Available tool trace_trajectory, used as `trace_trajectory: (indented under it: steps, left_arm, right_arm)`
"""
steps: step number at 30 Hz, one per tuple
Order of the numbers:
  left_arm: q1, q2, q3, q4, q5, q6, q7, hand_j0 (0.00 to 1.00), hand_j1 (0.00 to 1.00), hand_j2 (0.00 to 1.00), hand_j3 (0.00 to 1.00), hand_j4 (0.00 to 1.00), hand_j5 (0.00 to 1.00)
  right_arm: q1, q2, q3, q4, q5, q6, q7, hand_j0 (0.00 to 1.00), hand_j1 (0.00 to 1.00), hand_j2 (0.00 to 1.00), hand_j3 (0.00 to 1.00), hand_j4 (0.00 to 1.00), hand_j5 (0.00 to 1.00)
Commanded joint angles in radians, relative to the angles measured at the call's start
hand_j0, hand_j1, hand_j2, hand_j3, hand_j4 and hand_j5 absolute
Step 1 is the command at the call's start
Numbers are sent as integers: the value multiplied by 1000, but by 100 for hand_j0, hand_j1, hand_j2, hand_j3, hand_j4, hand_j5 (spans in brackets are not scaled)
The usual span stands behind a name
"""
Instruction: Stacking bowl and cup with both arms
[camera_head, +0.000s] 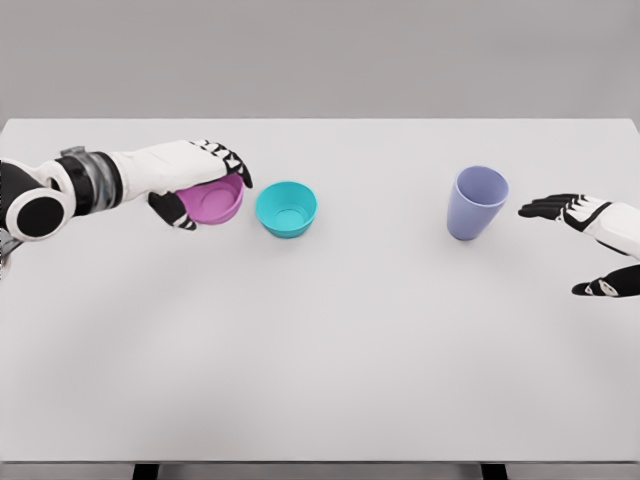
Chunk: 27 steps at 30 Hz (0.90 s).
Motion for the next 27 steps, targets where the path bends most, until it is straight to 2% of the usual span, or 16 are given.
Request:
trace_trajectory:
  steps: [1,10,13,27]
  left_arm:
    - [0,-30,0,15,-9,1,1,60,60,60,60,60,60]
    - [-20,-108,-3,72,-27,5,1,59,59,59,59,59,59]
    - [-25,-144,-3,113,-29,5,1,59,59,59,59,59,59]
    - [-26,-237,-6,164,-70,-1,1,59,59,59,59,59,59]
  right_arm:
    - [0,-1,-1,1,-8,3,0,100,100,100,100,100,100]
    - [2,0,1,-1,-8,3,0,100,100,100,100,100,100]
    - [2,-1,-1,-1,-8,3,0,100,100,100,100,100,100]
    - [2,-1,1,-2,-6,3,0,100,100,100,100,100,100]
